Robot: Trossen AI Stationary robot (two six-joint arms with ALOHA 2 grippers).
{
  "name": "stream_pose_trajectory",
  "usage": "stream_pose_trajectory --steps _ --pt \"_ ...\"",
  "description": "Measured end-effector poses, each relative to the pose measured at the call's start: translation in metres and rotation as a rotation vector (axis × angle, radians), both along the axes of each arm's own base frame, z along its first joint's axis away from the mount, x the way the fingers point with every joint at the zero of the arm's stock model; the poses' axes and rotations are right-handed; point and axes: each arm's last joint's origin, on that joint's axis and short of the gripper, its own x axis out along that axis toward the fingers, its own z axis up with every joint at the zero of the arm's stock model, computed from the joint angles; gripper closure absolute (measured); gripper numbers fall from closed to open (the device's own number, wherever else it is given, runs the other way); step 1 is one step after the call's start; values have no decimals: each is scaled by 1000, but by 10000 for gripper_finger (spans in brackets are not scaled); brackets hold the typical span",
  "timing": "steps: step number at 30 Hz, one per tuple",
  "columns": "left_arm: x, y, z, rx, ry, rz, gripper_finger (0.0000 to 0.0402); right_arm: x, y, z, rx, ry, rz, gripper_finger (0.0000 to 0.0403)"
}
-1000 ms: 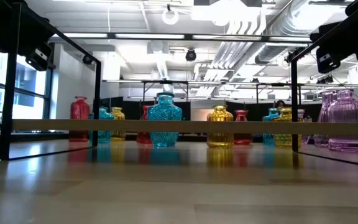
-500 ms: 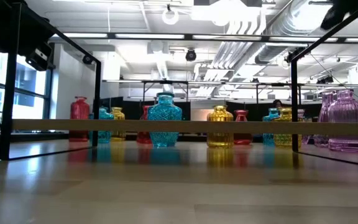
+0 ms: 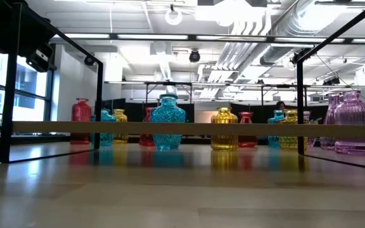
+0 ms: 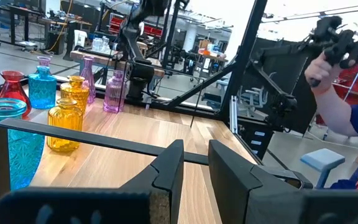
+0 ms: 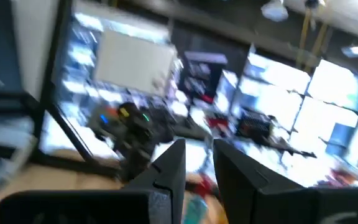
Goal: Sort vases onto shelf
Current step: Put the top violet vase on the shelf
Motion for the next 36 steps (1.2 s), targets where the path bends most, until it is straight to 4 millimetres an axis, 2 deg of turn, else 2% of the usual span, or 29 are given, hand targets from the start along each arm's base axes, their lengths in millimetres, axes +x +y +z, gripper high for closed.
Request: stream_pose_trajectory --steps 4,8,13,21,27,33,36 --pt "0 0 0 0 0 0 335 16 4 29 -6 79 -77 324" --pt "0 0 0 0 0 0 335 29 10 56 23 120 -74 324" --pt "0 0 0 0 0 0 335 53 18 74 19 176 -107 324" --pt "0 2 1 -7 -6 53 335 94 10 65 -21 298 -256 324" --pt "0 3 1 51 -14 108 335 114 -17 48 38 397 -416 324" --pt "0 8 2 119 -6 279 335 111 -58 36 210 456 -612 324" --pt "-1 10 2 91 2 362 335 105 -74 33 269 469 -682 324"
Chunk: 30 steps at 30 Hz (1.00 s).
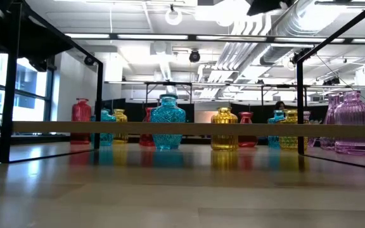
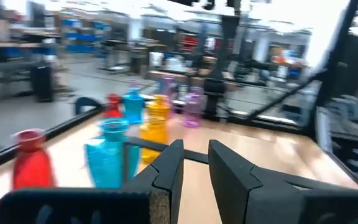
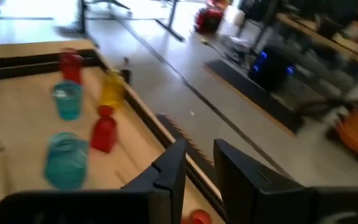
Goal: Sort vases onto shelf
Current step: Put the top violet vase on the shelf
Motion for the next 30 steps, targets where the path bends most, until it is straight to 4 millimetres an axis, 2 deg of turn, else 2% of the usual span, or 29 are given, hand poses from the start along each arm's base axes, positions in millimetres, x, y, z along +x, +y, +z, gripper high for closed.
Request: stream_pose_trajectory --steps 5,9,14,19,24,30 --pt "-1 2 1 -8 -13 60 335 -4 -16 1 -57 51 -54 324" --pt "-2 5 14 -33 -104 116 335 -6 -23 4 -78 35 -82 324" --pt "-10 13 48 -44 -183 133 335 -8 -29 5 -95 44 -103 324" --pt "-22 23 83 72 -104 238 335 -11 -38 4 -99 61 -148 324" --pt "-30 30 118 106 -29 345 335 -21 -50 -4 -42 132 -202 324" --pt "-19 28 140 165 83 425 335 -32 -65 -19 88 221 -260 324"
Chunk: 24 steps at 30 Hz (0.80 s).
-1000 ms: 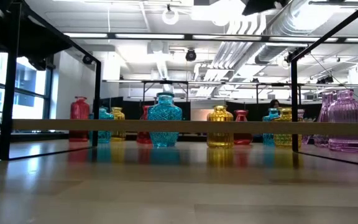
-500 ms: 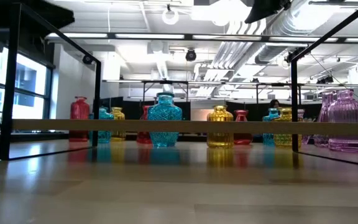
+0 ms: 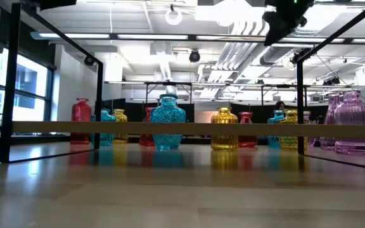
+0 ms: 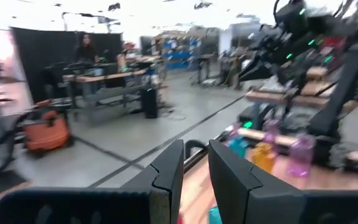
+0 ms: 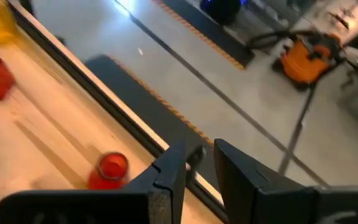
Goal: Sort vases onto shelf
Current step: Put the top violet vase on the shelf
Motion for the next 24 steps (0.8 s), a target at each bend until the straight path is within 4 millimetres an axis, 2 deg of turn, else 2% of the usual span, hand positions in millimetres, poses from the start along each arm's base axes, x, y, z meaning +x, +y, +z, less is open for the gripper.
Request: stream_pose_trajectory --steps 5,9,13,16,24 --pt "25 -4 -2 -4 75 68 335 -4 -18 -7 15 40 -105 324" --pt "46 -3 -11 -34 124 90 335 -14 -33 -25 152 137 -203 324" --pt "65 3 -16 -60 145 132 335 -26 -39 -41 288 249 -303 324" --pt "78 7 -19 -70 152 105 335 -31 -42 -42 292 276 -343 324" --pt "102 19 -23 -85 143 71 335 -39 -66 -42 299 191 -325 324"
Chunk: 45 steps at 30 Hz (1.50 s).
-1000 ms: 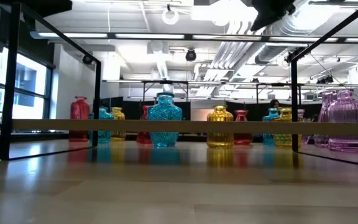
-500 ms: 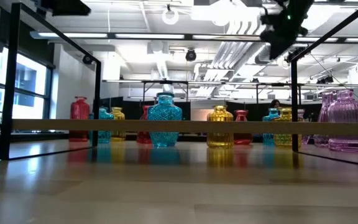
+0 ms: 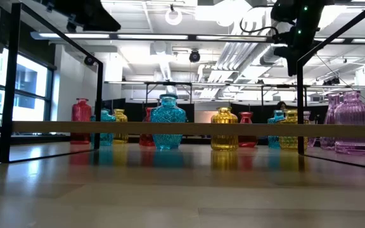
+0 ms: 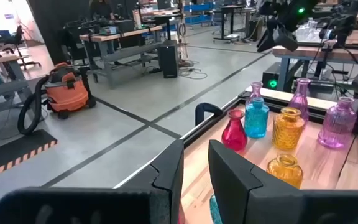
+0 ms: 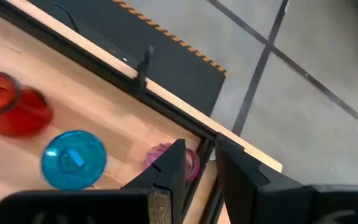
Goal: Sort vases onto shelf
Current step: Put the top violet vase on the shelf
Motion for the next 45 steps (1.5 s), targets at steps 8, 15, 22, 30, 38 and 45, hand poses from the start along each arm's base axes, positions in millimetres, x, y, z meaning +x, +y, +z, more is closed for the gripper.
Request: stream_pose_trajectory --steps 8,15,22,30,38,45 --pt "8 5 -5 -10 29 -18 335 11 -21 -23 79 44 -42 324" --pt "9 5 -6 -25 19 -34 335 27 -41 -54 159 116 -93 324" --pt "9 5 -6 -25 19 -35 335 28 -47 -71 180 228 -202 324" --pt "9 5 -6 -25 21 -34 335 28 -35 -74 254 250 -255 324" --pt "9 5 -7 -25 31 -34 335 31 -35 -76 330 197 -151 324" --pt "9 5 -7 -25 33 -34 335 31 -34 -76 333 196 -161 324"
